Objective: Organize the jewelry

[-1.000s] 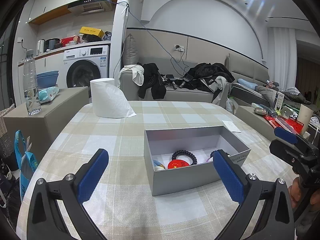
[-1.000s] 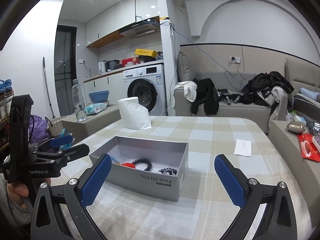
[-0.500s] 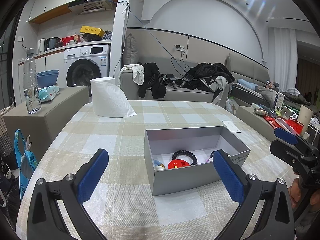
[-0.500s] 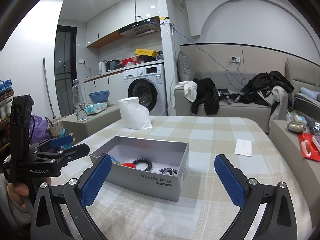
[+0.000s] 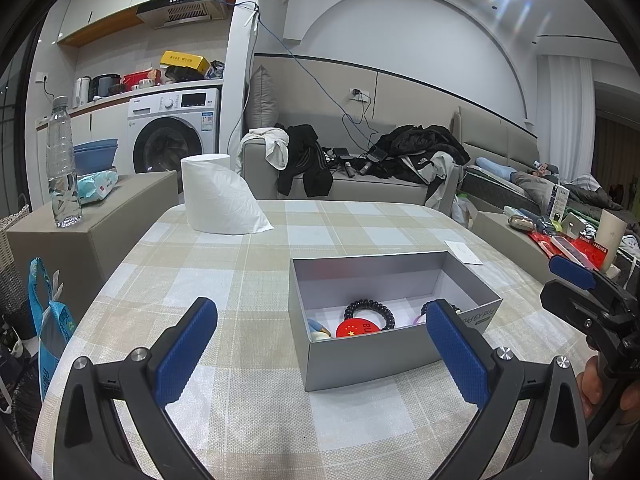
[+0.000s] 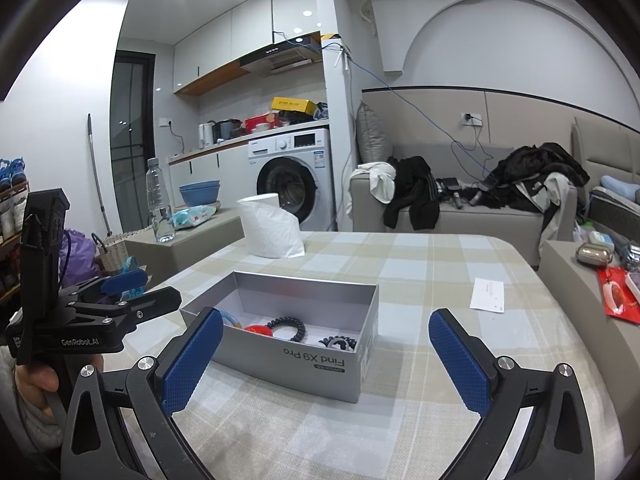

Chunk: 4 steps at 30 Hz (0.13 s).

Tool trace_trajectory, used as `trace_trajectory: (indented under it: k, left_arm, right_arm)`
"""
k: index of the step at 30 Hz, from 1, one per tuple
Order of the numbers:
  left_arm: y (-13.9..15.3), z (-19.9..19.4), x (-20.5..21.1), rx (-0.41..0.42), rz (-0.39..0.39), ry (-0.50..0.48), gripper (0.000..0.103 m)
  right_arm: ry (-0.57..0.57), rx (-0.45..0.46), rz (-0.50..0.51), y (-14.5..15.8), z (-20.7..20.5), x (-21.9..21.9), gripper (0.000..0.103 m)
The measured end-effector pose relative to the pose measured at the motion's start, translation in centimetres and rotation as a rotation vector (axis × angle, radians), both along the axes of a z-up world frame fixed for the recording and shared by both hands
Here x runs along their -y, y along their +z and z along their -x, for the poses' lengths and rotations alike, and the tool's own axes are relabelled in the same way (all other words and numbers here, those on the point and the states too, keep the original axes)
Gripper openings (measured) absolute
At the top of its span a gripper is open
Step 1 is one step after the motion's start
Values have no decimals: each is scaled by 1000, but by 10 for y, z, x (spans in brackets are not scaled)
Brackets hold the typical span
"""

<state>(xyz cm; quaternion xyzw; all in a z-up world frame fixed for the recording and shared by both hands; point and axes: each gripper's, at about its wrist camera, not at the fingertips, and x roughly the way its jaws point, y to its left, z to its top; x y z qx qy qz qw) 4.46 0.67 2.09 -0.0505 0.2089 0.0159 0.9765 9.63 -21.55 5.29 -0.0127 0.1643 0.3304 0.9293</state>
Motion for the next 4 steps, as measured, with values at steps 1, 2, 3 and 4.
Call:
trace_trajectory:
  k: [1,2,3,4]
  left_arm:
    - [0,0,0,2,1,-2,102]
    - [-1,-1,0,2,1,-2,102]
    - [0,0,0,2,0,-1,102]
    - [-1,-1,0,1,0,0,102]
  right_arm:
    - [-1,0,0,0,0,0,103]
    - [0,0,0,0,0,0,103]
    - [0,0,0,0,0,0,103]
    - [0,-1,1,0,0,0,103]
